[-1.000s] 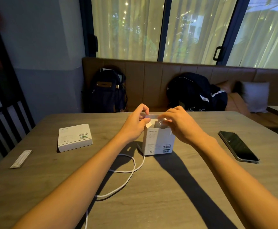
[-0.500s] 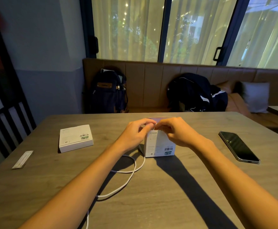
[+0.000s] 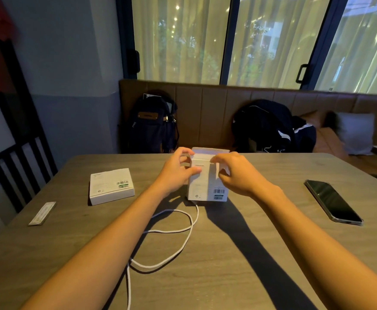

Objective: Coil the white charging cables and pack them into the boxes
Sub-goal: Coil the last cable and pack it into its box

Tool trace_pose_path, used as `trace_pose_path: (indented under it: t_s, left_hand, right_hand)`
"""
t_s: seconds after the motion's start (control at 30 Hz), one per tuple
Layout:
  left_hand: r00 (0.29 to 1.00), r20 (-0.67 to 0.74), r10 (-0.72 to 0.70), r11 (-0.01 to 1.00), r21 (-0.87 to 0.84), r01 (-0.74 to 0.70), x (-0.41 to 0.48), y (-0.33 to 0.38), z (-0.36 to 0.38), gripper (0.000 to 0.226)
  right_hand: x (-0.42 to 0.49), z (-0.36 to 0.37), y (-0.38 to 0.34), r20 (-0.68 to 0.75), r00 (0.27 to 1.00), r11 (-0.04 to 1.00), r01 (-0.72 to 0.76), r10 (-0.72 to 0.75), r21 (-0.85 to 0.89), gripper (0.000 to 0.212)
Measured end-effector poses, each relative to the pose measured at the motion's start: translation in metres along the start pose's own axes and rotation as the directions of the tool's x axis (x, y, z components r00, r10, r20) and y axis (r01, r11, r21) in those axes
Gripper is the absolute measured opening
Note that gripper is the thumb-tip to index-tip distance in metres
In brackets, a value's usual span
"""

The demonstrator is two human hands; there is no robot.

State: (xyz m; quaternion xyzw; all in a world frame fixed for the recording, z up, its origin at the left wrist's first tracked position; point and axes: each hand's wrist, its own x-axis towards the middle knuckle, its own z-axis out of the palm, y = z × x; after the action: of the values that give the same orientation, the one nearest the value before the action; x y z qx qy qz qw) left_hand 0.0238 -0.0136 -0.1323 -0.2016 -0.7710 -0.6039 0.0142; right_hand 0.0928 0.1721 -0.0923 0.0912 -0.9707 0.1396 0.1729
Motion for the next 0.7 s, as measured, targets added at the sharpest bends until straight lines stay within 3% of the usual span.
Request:
trace_pose_path:
  t_s: [0.1,0.17,0.27,0.33,0.4,0.47,0.6,0.7]
  left_hand:
    - [0.987,-0.087,-0.132,0.98,-0.162,0.116,0.005,-0.003,-0.021,0.034]
    - [0.97,-0.153,-0.187,0.963,-0.226,0.15,0.006,-0.008,-0.041,0.034]
    - [0.935,-0.257,-0.244,0.956,-0.226,0.187,0.002,-0.02,-0.066,0.031]
    - [0.907,-0.323,-0.271,0.955,-0.21,0.211,-0.002,-0.031,-0.073,0.031]
    - [0.878,-0.368,-0.306,0.951,-0.165,0.262,-0.005,-0.044,-0.074,0.035]
    - [0.854,-0.389,-0.344,0.939,-0.139,0.315,-0.008,-0.052,-0.07,0.037]
    - [0.844,-0.365,-0.393,0.915,-0.07,0.396,-0.011,-0.061,-0.057,0.035]
    - [0.887,-0.306,-0.345,0.88,0.223,0.419,-0.014,-0.062,-0.052,0.035]
  right_hand:
    - [0.003,0.013,-0.004,-0.173,0.985,0.987,0.009,0.019,0.158,0.039]
    - [0.004,0.023,-0.009,-0.19,0.979,0.971,-0.027,0.073,0.237,0.034]
    - [0.004,0.046,-0.015,-0.069,0.977,0.949,-0.178,0.202,0.261,0.018]
    - [0.003,0.061,-0.021,0.11,0.963,0.952,-0.263,0.248,0.159,0.021]
    - [0.001,0.073,-0.03,0.271,0.922,0.955,-0.295,0.275,0.035,0.028]
    - [0.0,0.081,-0.038,0.334,0.898,0.953,-0.305,0.288,-0.002,0.023]
    - [0.0,0.084,-0.04,0.335,0.901,0.96,-0.274,0.274,-0.048,0.016]
    - [-0.004,0.074,-0.033,0.275,0.932,0.956,-0.274,0.237,0.107,0.013]
